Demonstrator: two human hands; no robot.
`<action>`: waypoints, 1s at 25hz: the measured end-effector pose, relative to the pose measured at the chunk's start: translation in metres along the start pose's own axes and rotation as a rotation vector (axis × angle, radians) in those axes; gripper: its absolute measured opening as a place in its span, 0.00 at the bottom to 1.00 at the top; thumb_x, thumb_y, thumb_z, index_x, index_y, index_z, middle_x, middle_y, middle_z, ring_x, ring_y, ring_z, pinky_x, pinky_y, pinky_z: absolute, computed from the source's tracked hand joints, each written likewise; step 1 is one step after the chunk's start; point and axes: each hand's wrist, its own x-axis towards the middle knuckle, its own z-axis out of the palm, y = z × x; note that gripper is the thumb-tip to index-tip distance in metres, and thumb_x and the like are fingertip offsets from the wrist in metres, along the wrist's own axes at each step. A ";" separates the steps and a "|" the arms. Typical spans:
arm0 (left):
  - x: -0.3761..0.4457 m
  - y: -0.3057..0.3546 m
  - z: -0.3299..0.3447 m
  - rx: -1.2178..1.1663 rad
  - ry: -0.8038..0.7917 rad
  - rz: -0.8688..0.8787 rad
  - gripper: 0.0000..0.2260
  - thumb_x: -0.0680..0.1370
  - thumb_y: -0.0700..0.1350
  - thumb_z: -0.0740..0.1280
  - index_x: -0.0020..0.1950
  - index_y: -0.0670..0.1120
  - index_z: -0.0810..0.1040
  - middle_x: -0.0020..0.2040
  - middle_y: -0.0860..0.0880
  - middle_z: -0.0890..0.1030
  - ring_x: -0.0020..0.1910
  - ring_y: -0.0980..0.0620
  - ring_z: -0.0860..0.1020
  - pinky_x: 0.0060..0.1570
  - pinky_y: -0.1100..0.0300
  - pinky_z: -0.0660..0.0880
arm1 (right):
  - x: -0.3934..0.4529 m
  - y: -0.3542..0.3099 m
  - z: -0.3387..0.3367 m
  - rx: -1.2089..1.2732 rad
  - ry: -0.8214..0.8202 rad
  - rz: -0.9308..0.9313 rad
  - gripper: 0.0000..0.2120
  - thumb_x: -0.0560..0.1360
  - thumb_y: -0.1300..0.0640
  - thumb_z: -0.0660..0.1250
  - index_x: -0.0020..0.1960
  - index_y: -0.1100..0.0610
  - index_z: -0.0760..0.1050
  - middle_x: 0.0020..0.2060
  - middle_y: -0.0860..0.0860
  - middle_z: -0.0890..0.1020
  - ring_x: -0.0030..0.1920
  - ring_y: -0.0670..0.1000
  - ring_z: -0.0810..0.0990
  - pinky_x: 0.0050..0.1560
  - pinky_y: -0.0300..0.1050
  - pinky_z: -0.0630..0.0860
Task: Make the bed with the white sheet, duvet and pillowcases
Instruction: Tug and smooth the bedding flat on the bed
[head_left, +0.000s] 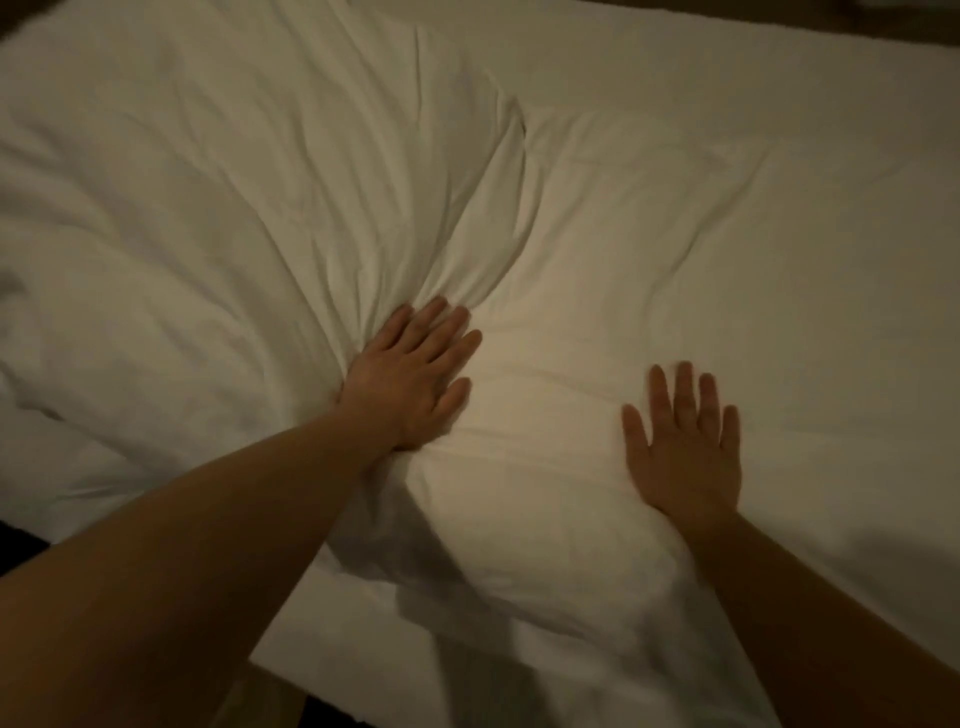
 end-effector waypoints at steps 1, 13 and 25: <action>-0.007 -0.008 -0.001 0.009 0.013 0.004 0.26 0.82 0.58 0.54 0.78 0.50 0.66 0.80 0.47 0.62 0.80 0.46 0.56 0.77 0.44 0.52 | -0.008 -0.013 -0.001 0.032 -0.024 0.086 0.35 0.78 0.34 0.33 0.82 0.48 0.43 0.81 0.52 0.44 0.81 0.57 0.43 0.78 0.62 0.44; -0.022 -0.130 -0.015 0.070 0.093 0.074 0.28 0.82 0.60 0.49 0.80 0.53 0.62 0.81 0.50 0.58 0.81 0.46 0.54 0.77 0.45 0.48 | -0.064 -0.207 0.011 0.192 0.001 0.061 0.31 0.82 0.36 0.37 0.81 0.46 0.37 0.81 0.47 0.41 0.81 0.52 0.39 0.79 0.60 0.42; 0.029 -0.231 -0.043 -0.032 0.086 -0.011 0.27 0.82 0.59 0.42 0.81 0.57 0.54 0.82 0.53 0.52 0.81 0.47 0.47 0.77 0.45 0.42 | 0.014 -0.377 -0.068 0.187 0.185 -0.218 0.34 0.77 0.41 0.29 0.82 0.47 0.40 0.81 0.46 0.41 0.80 0.49 0.37 0.79 0.57 0.39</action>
